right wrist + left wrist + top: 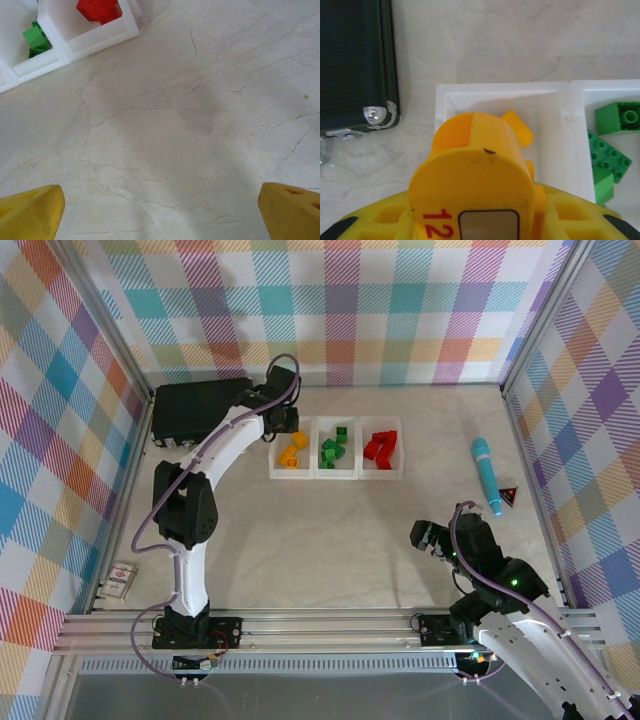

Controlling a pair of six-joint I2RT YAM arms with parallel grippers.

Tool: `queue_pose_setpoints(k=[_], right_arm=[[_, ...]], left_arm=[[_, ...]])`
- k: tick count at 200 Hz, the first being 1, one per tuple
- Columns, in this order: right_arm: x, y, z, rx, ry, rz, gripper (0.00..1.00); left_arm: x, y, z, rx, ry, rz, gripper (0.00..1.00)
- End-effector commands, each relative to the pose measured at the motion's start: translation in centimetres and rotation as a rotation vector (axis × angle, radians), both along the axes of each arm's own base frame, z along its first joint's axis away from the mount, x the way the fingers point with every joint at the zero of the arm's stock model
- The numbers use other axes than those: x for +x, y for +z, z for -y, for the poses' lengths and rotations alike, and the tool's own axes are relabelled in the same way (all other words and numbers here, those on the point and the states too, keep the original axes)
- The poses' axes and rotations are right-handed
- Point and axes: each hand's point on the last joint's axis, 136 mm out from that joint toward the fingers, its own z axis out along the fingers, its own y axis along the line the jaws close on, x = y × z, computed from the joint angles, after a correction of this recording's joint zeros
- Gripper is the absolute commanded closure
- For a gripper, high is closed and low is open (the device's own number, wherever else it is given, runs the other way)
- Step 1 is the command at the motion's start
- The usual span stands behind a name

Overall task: Sort the legos into containers by color
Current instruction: Place the lego in the container, then reset both arms

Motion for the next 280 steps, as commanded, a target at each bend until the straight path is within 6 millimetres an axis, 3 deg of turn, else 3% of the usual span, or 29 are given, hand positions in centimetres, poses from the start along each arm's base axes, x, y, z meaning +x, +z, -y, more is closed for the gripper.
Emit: queue_pose_setpoints(k=[1,33,83,141,170,214,247,257,280], right_arm=[[0.1,-0.2,0.4,-0.015,-0.015,0.006,0.01],[0.1,0.0,0.4,-0.022,-0.014,0.003,0.01],[0.2,0.6,0.4,-0.027,-0.018,0.000,0.01],[0.5,1.0,0.2,-0.021,-0.017,-0.003,0.01],[0.5,1.1,0.2,-0.026,-0.016,-0.002,0.01],[0.7,1.5,0.0,-0.030,-0.004,0.001,0.01],[0.8,1.4,-0.2,-0.025,0.000,0.000,0.01],[0.9,1.6,0.0,-0.033,-0.006,0.008,0.01],[1.5,2.2,0.6,-0.085,-0.008,0.048,0.01]], left_arm=[[0.6,-0.8,0.2,-0.018,0.020,-0.029,0.82],[1.5,-3.2,0.0,0.019,0.038,-0.076,0.81],[2.1,-5.0,-0.4,0.045,0.061,-0.097,0.75],[1.9,-5.3,0.2,0.004,0.043,-0.104,0.62],[1.7,-3.5,1.2,-0.047,-0.007,-0.074,0.55],[1.2,0.2,-0.2,-0.033,0.013,0.023,0.30],[0.4,1.7,-1.6,-0.004,0.048,0.044,0.24],[0.0,3.0,-2.0,-0.017,0.060,0.085,0.23],[-2.2,8.1,-2.9,-0.106,0.052,0.287,0.19]])
